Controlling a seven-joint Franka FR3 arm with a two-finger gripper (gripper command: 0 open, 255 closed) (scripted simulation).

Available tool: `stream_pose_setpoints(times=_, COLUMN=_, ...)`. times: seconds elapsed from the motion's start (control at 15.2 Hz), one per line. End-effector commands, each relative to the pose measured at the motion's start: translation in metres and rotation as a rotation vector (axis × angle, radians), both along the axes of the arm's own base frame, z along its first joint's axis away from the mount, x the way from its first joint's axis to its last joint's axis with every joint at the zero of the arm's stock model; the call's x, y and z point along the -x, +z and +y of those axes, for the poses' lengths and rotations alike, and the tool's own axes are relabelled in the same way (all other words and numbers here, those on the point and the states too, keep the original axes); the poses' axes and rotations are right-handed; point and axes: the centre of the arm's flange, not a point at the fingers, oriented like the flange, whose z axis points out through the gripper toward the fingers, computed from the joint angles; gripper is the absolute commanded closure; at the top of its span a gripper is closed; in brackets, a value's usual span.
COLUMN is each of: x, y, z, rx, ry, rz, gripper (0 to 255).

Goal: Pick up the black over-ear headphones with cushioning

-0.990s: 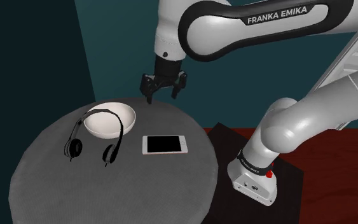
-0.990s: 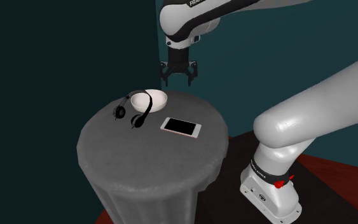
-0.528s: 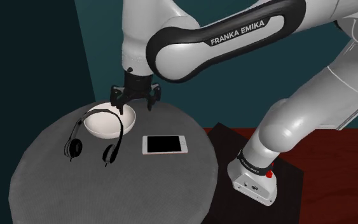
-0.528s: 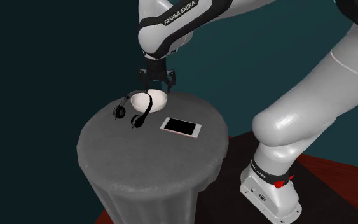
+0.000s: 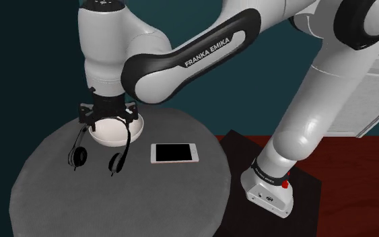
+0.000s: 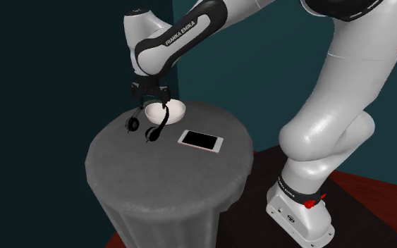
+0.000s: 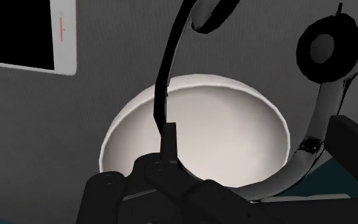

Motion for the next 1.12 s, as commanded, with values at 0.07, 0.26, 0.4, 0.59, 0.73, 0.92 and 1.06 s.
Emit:
stream_pose_setpoints(times=0.07, x=-0.021, y=-0.011, z=0.029, rx=-0.004, ry=-0.035, rz=-0.026, gripper=0)
stream_pose_setpoints(times=0.26, x=-0.043, y=-0.023, z=0.058, rx=-0.008, ry=-0.066, rz=-0.048, gripper=0)
stream_pose_setpoints(times=0.4, x=-0.058, y=-0.030, z=0.077, rx=-0.010, ry=-0.086, rz=-0.063, gripper=0)
stream_pose_setpoints(times=0.59, x=-0.060, y=-0.041, z=0.080, rx=-0.011, ry=-0.089, rz=-0.065, gripper=0)
stream_pose_setpoints(times=0.73, x=-0.060, y=-0.052, z=0.080, rx=-0.011, ry=-0.089, rz=-0.065, gripper=0)
stream_pose_setpoints(times=0.92, x=-0.060, y=-0.071, z=0.080, rx=-0.011, ry=-0.089, rz=-0.065, gripper=0)
stream_pose_setpoints(times=1.06, x=-0.060, y=-0.071, z=0.080, rx=-0.011, ry=-0.089, rz=-0.065, gripper=0)
